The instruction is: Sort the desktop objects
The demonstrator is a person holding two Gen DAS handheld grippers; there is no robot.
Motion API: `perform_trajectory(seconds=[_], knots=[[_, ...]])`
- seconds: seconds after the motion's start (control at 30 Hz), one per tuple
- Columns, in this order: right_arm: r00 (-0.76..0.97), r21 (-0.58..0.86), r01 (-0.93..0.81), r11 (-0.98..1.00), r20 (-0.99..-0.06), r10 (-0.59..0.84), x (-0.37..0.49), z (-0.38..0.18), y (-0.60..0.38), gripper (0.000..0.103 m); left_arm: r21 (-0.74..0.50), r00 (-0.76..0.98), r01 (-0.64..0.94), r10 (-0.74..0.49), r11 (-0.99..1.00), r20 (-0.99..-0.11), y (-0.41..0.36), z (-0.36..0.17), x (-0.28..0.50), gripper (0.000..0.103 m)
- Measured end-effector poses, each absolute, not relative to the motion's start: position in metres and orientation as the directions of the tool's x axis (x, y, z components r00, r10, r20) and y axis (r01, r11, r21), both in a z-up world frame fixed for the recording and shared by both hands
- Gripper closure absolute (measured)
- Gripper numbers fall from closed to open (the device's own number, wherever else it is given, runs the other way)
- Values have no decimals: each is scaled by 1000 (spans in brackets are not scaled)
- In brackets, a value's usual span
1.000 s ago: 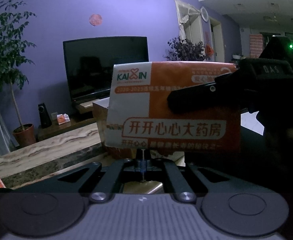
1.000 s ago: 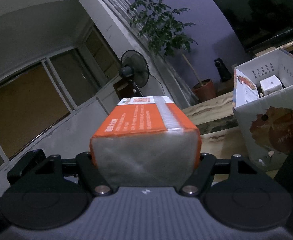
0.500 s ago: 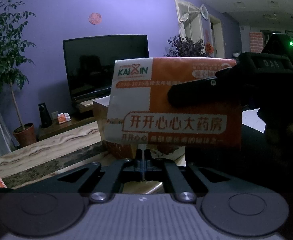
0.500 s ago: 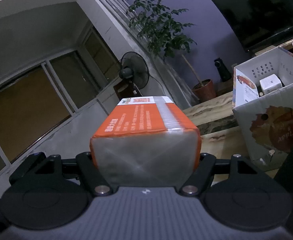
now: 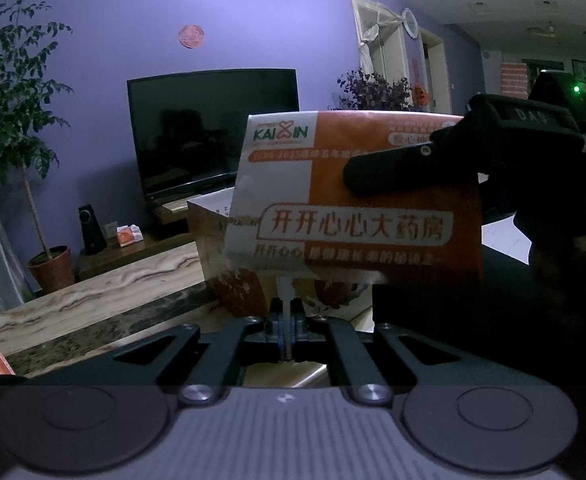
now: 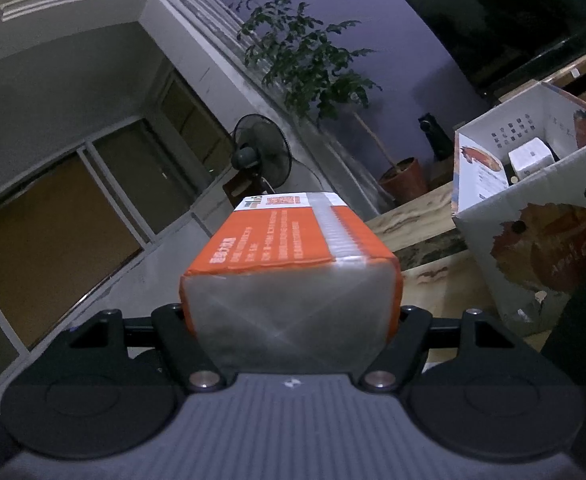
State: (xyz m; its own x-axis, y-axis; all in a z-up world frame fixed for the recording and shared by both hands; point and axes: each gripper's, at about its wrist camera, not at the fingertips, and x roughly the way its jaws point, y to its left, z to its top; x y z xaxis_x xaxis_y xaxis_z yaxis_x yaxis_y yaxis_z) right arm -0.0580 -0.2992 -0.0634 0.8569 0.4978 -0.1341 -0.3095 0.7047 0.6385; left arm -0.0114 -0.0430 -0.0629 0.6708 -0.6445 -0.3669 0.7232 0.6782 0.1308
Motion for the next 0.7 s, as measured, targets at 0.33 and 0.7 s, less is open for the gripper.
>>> perform_trajectory(seconds=[0.33, 0.7], knots=[[857, 661, -305, 685, -123, 500, -56, -65, -303, 30, 134, 672, 723, -643, 678, -368, -41, -64, -10, 100], [861, 675, -279, 683, -140, 489, -54, -67, -305, 29, 140, 673, 722, -640, 678, -372, -42, -66, -12, 99]])
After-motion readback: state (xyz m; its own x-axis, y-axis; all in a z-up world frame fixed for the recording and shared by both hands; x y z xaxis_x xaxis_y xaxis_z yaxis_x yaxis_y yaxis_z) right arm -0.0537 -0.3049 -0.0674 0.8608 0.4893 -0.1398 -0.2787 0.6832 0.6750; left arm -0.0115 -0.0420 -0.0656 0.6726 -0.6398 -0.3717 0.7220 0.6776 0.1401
